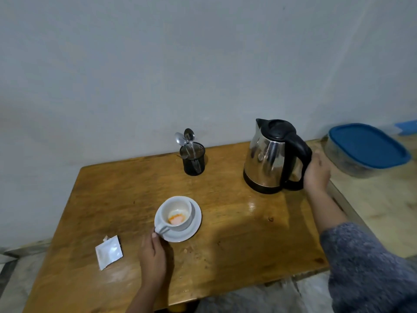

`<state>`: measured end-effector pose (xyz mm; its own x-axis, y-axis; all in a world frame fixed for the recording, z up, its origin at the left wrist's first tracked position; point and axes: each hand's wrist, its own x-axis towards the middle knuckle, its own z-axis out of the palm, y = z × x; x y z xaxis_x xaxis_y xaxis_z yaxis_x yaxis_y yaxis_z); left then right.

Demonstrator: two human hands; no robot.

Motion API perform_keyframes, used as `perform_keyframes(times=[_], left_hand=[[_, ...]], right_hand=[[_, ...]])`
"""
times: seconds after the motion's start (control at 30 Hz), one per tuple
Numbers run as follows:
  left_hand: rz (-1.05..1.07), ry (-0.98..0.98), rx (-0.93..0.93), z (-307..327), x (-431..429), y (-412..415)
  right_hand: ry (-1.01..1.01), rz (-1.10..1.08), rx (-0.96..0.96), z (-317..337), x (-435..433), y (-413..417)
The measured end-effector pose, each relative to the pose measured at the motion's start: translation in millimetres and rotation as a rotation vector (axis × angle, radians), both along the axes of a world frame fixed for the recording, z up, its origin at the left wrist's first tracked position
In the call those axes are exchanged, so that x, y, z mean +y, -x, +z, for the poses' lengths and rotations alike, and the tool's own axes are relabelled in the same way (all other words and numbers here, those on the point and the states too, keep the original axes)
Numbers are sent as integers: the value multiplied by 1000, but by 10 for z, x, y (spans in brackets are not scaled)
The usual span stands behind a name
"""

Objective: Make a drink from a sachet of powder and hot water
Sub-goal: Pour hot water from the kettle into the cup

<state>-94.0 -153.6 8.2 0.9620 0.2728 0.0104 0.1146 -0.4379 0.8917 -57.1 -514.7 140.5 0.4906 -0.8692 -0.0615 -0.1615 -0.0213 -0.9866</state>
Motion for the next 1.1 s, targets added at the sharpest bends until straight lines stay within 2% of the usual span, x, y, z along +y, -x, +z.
perform_keyframes(times=[0.2,0.43,0.8,0.93,1.1], left_hand=[[3,-62,10,-51,-58,-63],[-99,-84,-29,25,-141,-115],[-249,-73,43,121,42,-236],[-353,-48,62,158,173,-351],[-467,-102,91,158,331,-512]], right_hand=[[-148,61,-83,-144,-134,-90],[-229,-89,-122,-132,-30,-188],[-126,-130,-127,242,133,-197],[-33,-44,-115,516,144,-167],[-9,92,-103,664,278,-178]])
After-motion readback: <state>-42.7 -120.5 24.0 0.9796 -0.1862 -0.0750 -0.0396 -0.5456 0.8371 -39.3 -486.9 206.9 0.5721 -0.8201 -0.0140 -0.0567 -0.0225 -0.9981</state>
